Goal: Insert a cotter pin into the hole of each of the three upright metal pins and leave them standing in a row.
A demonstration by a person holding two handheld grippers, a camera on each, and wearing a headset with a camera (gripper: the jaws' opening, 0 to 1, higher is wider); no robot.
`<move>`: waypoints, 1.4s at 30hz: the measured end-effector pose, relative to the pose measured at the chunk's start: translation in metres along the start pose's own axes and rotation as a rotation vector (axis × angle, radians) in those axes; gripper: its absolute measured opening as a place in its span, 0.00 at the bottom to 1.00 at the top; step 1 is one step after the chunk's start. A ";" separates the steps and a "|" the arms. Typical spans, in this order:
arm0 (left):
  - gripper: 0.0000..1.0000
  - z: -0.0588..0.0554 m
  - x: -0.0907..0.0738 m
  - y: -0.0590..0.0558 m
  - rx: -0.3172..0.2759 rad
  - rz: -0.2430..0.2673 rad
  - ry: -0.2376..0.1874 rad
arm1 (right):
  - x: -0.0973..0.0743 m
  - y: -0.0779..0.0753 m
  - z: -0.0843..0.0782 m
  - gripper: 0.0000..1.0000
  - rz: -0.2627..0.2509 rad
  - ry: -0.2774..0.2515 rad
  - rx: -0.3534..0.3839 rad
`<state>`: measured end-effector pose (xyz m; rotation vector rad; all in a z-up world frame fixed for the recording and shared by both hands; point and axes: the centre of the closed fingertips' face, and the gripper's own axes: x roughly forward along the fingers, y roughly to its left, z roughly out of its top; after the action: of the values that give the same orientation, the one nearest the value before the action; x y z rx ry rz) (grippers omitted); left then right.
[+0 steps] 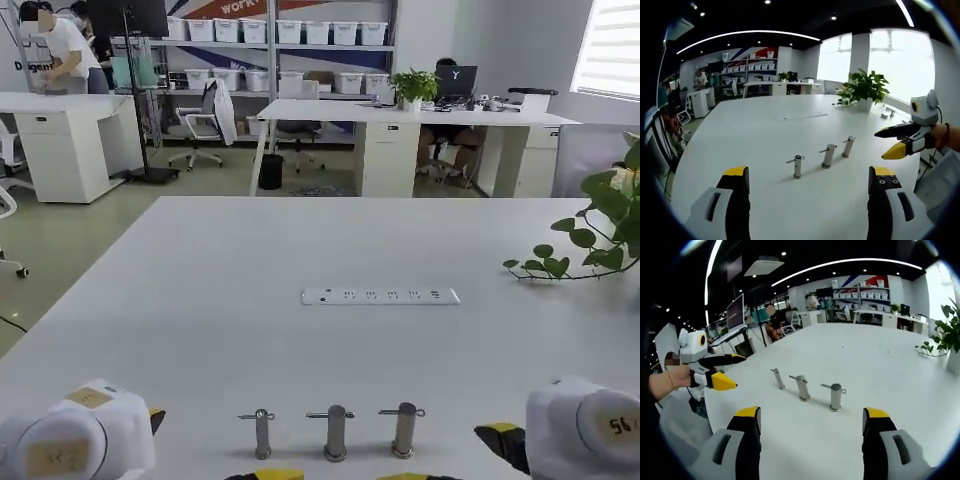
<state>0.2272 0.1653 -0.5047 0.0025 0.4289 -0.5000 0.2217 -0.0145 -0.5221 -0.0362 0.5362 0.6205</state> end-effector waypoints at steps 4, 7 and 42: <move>0.99 -0.002 -0.003 -0.001 0.005 0.000 0.005 | -0.001 0.006 0.002 0.85 -0.008 -0.014 -0.024; 0.99 -0.002 -0.004 -0.002 0.012 0.006 0.004 | -0.001 0.009 0.002 0.86 -0.004 -0.014 -0.025; 0.98 -0.009 -0.010 -0.002 0.025 0.023 -0.004 | -0.008 0.016 0.003 0.92 0.002 -0.055 -0.042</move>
<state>0.2148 0.1694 -0.5085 0.0308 0.4186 -0.4828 0.2087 -0.0057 -0.5135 -0.0577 0.4704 0.6331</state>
